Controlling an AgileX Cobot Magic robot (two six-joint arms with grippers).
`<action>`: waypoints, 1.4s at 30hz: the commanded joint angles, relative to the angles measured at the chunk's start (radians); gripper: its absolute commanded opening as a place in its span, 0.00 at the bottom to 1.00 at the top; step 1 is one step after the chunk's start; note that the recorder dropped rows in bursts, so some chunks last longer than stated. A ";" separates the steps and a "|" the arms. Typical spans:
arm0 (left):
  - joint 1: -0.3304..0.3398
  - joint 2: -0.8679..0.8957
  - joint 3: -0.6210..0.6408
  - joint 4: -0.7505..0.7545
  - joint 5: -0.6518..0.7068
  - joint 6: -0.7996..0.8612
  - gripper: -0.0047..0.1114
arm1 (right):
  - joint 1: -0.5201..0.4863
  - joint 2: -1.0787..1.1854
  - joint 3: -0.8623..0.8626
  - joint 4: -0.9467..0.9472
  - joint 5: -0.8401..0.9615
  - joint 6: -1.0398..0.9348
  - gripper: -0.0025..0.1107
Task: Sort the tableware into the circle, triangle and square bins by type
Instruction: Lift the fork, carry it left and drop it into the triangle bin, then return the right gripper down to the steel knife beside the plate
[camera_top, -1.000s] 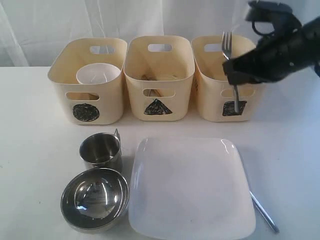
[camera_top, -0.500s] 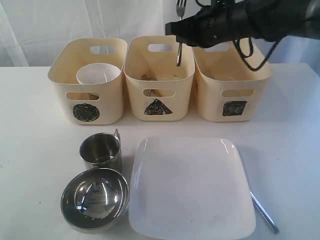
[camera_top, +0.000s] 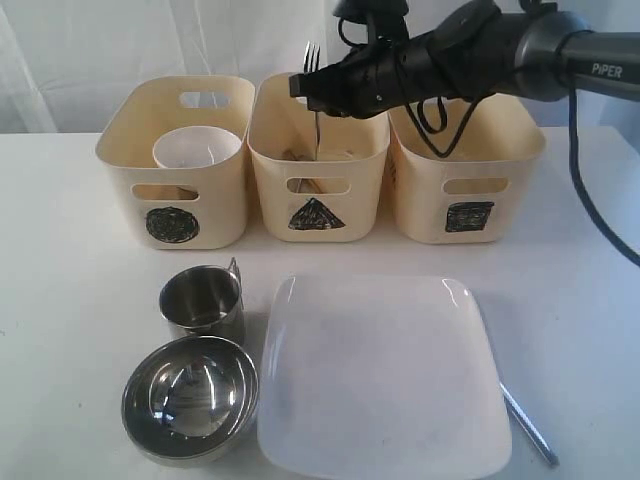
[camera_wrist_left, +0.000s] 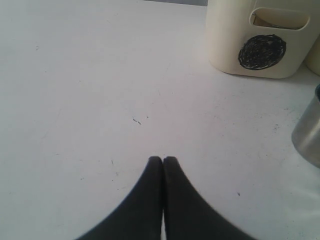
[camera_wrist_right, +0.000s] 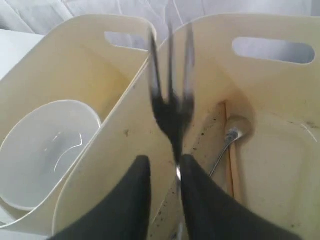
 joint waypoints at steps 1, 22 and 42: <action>-0.001 -0.005 0.004 -0.003 -0.004 0.001 0.04 | 0.000 -0.005 -0.011 0.003 0.008 -0.009 0.33; -0.001 -0.005 0.004 -0.003 -0.004 0.001 0.04 | 0.000 -0.472 0.271 -0.413 0.396 0.178 0.02; -0.001 -0.005 0.004 -0.003 -0.004 0.001 0.04 | 0.000 -1.039 0.946 -0.985 0.658 0.582 0.05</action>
